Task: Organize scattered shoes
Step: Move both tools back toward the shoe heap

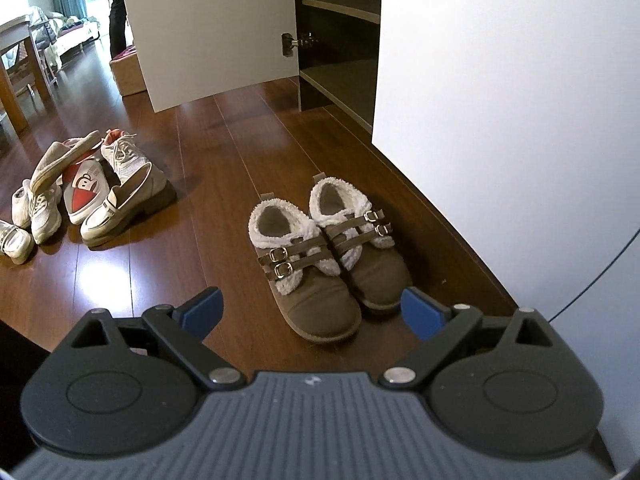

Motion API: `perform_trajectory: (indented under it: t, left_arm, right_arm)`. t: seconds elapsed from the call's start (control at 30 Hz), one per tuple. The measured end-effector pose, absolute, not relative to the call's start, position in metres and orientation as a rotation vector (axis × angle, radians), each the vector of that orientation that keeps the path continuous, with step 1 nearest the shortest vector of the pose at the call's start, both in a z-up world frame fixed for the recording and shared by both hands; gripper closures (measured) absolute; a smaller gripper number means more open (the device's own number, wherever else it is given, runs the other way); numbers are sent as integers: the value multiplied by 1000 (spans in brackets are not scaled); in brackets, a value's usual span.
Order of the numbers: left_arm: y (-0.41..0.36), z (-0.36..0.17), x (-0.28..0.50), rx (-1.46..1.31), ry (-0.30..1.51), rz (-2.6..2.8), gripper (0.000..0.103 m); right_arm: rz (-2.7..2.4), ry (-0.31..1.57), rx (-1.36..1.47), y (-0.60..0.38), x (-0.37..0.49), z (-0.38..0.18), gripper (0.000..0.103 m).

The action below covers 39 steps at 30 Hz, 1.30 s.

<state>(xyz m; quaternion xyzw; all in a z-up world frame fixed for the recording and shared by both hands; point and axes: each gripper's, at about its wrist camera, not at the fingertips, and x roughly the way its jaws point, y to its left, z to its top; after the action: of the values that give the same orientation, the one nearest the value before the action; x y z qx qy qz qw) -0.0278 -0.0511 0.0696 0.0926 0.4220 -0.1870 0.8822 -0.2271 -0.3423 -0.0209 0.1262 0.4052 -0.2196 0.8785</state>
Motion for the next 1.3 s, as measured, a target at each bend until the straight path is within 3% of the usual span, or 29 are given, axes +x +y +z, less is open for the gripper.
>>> perform_trajectory:
  t: [0.83, 1.03, 1.1, 1.3]
  left_arm:
    - [-80, 79, -48, 278, 846, -433, 24]
    - [-46, 111, -40, 265, 855, -437, 22]
    - [-31, 119, -36, 317, 834, -402, 15]
    - [16, 112, -4, 380, 868, -306, 11]
  right_arm:
    - [-521, 792, 310, -357, -272, -12, 6]
    - [-583, 771, 336, -378, -288, -10, 5]
    - [-602, 776, 357, -388, -286, -13, 4]
    - [-564, 859, 409, -402, -251, -37, 4]
